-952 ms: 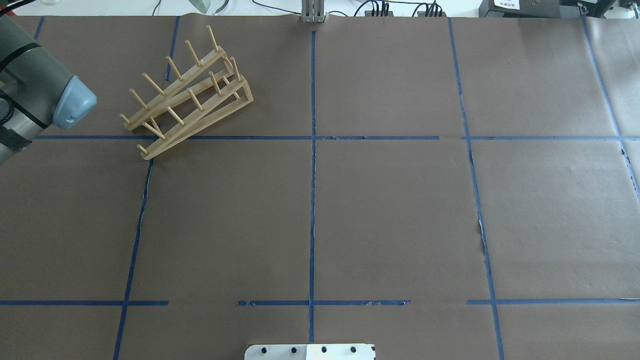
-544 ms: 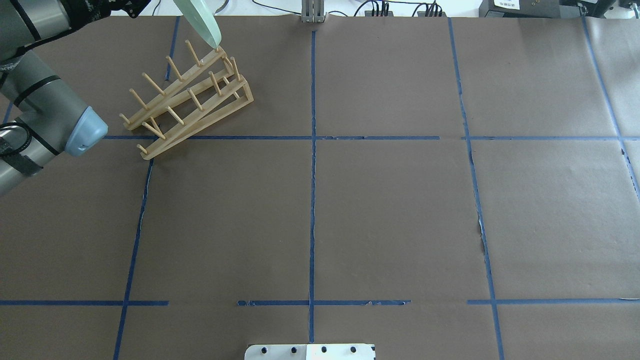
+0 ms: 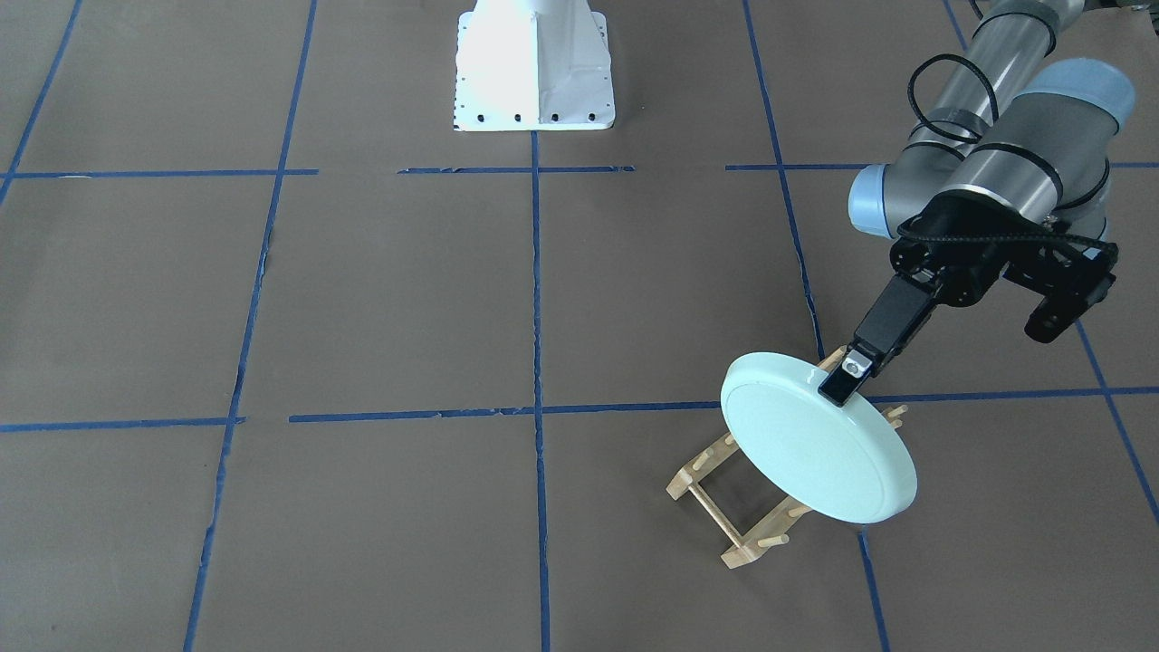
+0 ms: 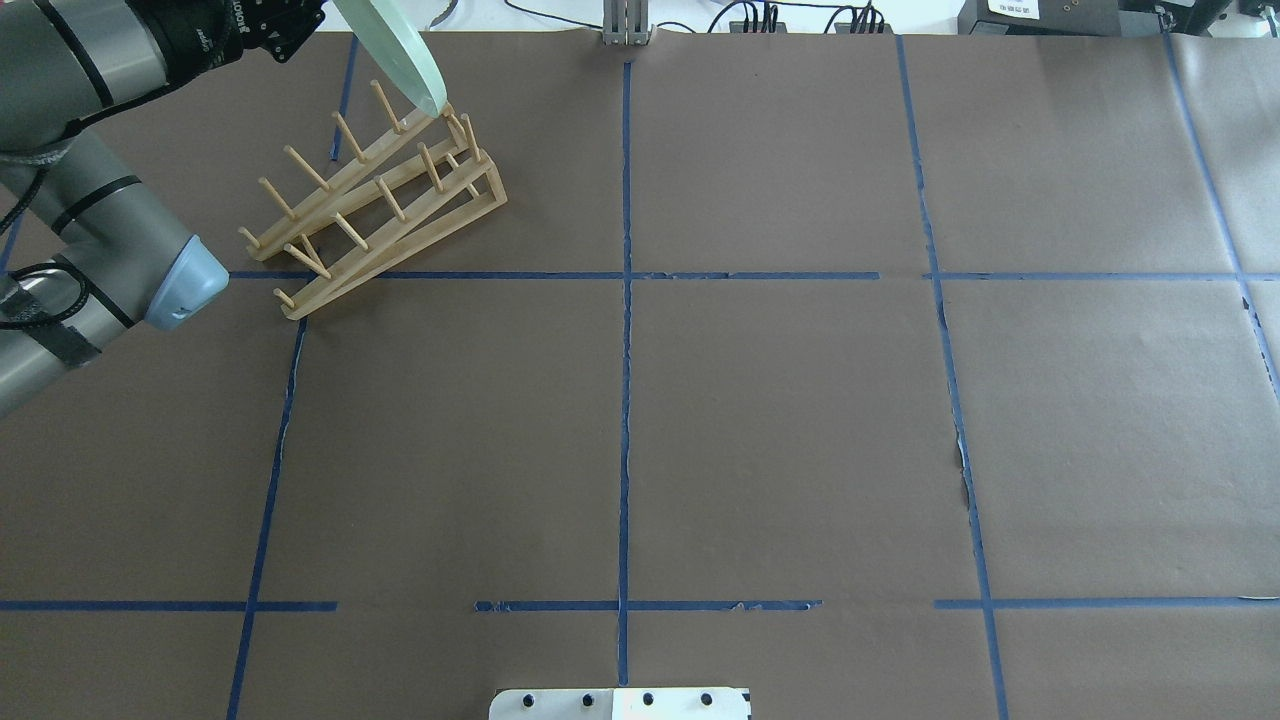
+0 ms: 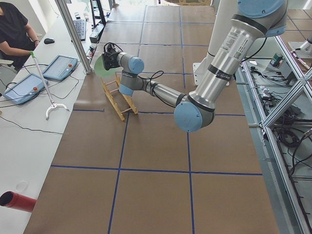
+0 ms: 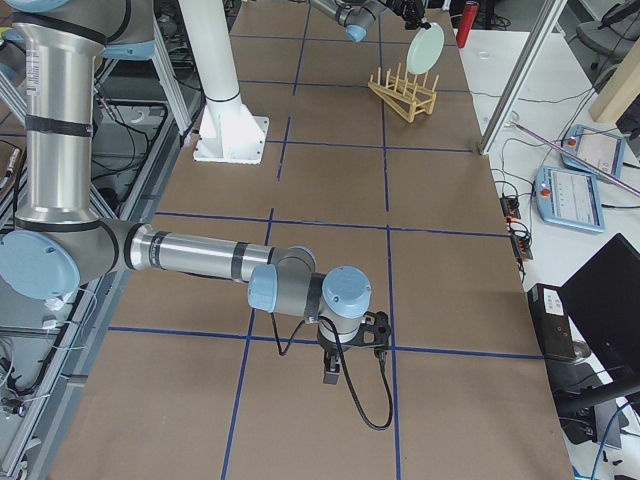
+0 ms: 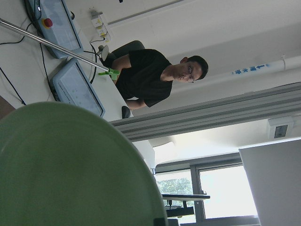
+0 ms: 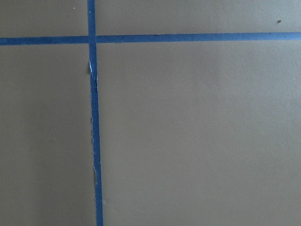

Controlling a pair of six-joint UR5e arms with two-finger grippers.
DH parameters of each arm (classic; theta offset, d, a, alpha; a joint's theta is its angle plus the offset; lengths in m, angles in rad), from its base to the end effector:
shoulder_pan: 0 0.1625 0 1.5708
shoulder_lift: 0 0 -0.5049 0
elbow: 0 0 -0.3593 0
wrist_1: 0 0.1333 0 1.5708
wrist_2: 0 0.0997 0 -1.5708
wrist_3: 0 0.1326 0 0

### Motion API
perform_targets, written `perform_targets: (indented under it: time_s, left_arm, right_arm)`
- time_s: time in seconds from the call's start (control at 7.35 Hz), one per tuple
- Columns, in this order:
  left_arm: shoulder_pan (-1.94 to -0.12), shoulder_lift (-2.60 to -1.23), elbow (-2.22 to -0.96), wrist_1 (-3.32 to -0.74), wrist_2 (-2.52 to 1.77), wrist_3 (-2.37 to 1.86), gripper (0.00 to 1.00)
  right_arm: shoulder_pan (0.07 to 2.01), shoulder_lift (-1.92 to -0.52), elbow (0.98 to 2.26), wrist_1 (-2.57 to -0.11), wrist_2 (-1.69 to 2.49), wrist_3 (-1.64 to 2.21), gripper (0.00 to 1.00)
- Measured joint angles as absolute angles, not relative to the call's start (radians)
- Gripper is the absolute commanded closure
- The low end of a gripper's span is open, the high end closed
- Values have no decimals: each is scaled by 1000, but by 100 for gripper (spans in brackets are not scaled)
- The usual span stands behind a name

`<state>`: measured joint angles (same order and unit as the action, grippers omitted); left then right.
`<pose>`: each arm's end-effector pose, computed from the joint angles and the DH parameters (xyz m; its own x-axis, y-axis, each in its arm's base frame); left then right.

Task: Place plate on rack
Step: 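Carry the upright plate with the left gripper above the rack slots, then lower the plate with the left gripper into a rack slot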

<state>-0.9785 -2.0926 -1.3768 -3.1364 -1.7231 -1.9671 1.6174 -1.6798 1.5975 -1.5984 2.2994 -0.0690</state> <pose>0.2882 -0.6311 0.3484 -0.4488 -0.0164 -0.8935 0.6141 0.7207 -0.3217 0.0632 -0.3889 0.8032 0.7433 0.0390 0.6678 0.0050 0.9980 -0.0638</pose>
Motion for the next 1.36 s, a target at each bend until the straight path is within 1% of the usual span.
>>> perform_targets:
  time_s: [1.36]
  left_arm:
    - [-966,-2133,-1302,-3137,-1715,-1949,100]
  right_arm:
    - [1618,-1680,1598,-1598,2299,-69,0]
